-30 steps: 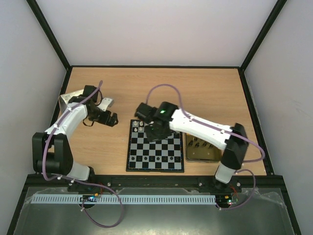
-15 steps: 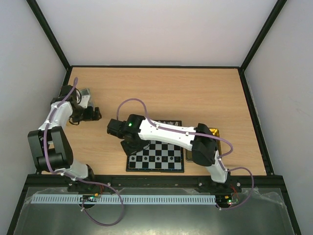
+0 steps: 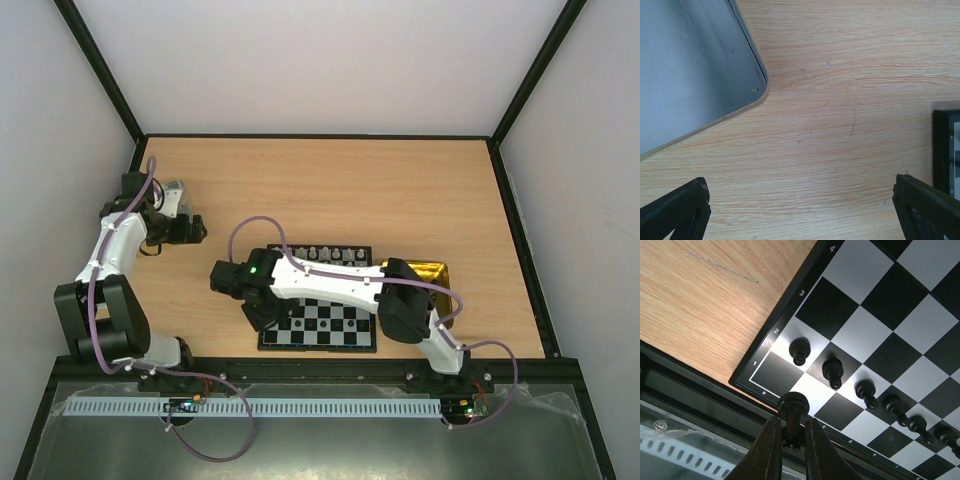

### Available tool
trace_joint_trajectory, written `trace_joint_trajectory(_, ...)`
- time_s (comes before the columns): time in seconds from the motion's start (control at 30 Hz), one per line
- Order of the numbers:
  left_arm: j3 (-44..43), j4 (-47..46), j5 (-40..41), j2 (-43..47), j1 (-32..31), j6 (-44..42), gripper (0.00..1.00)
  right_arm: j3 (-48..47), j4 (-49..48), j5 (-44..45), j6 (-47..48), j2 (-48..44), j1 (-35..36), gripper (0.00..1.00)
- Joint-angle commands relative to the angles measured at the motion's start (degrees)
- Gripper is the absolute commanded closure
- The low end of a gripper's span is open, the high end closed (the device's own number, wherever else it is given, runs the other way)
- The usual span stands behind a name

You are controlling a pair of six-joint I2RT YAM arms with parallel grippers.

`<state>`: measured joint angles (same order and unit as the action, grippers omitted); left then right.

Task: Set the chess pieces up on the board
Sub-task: Place the chess piece on the chessboard.

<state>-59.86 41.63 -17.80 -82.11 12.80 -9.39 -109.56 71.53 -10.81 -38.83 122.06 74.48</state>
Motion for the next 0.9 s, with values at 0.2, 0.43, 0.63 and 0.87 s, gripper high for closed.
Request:
trace_joint_trajectory(0.2, 1.4, -0.3, -1.3, 2.2, 0.2, 0.7, 0.01, 3.0, -1.6, 3.1, -2.3, -0.2, 1.4, 0.91)
trace_joint_trajectory(0.43, 1.6, -0.3, -1.6, 2.1, 0.2, 0.5, 0.01, 4.3, -3.7, 2.2, -3.0, 0.4, 1.7, 0.91)
trace_joint_trajectory(0.63, 1.6, -0.3, -2.0, 2.1, 0.2, 0.5, 0.01, 3.4, -4.1, 1.4, -2.8, 1.4, 2.2, 0.91)
trace_joint_trajectory(0.87, 1.7, -0.3, -2.2, 2.1, 0.2, 0.4, 0.01, 3.6, -5.0, 0.7, -2.7, 1.8, 2.3, 0.91)
